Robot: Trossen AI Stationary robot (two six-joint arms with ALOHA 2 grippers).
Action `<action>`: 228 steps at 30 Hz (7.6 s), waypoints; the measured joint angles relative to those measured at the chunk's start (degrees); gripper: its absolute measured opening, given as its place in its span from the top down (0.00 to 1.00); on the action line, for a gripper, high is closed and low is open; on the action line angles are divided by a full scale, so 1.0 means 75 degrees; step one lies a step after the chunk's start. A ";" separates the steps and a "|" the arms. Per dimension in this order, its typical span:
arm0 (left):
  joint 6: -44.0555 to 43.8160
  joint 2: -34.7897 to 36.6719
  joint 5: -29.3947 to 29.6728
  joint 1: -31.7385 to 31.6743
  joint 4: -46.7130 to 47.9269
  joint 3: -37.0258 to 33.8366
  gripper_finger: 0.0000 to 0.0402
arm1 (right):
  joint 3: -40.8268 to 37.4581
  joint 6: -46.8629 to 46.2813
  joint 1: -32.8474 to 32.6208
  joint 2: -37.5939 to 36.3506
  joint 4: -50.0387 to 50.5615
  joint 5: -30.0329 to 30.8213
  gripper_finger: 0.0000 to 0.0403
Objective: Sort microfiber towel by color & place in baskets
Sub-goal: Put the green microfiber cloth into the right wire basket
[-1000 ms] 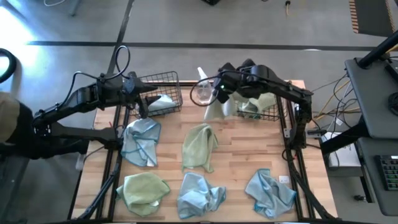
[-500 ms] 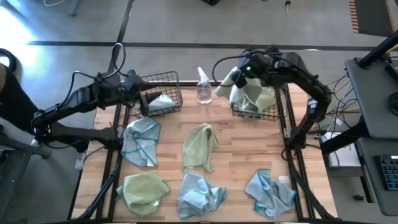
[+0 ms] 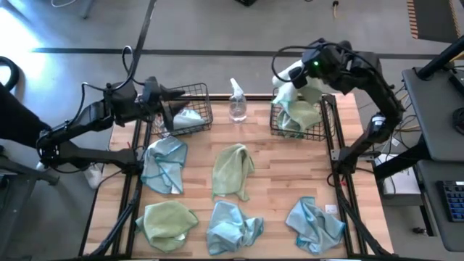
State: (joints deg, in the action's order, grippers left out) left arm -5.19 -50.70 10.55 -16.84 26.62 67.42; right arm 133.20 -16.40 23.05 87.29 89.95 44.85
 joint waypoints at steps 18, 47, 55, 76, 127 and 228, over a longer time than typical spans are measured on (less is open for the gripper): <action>-0.0062 -0.0003 0.0145 0.0000 -0.0217 0.0000 0.55 | -0.3695 -0.0858 0.0120 -0.1764 0.0004 -0.1103 0.94; -0.0244 -0.0003 0.0129 -0.0001 -0.0231 0.0000 0.55 | -0.5409 -0.2276 -0.0080 -0.1677 -0.0116 -0.2677 0.75; -0.0178 -0.0003 0.0125 -0.0003 -0.0228 0.0000 0.55 | -0.5441 -0.2172 -0.0893 -0.0622 -0.0750 -0.3917 0.73; 0.0026 0.0000 -0.0143 -0.0001 0.0574 0.0038 0.55 | -0.5435 -0.2157 -0.2652 0.1629 -0.3511 -0.5250 0.72; 0.0288 0.0015 -0.0353 -0.0003 0.0628 0.0044 0.55 | -0.5426 -0.1973 -0.2783 0.2944 -0.5558 -0.5390 0.71; 0.0221 0.0009 -0.0499 -0.0001 0.0637 0.0044 0.55 | -0.3942 -0.1380 -0.2859 0.4484 -0.5931 -0.7270 0.54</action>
State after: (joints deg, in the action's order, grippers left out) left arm -3.53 -50.63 6.80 -16.84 31.39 67.75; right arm 103.64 -26.76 1.61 120.92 45.47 -9.67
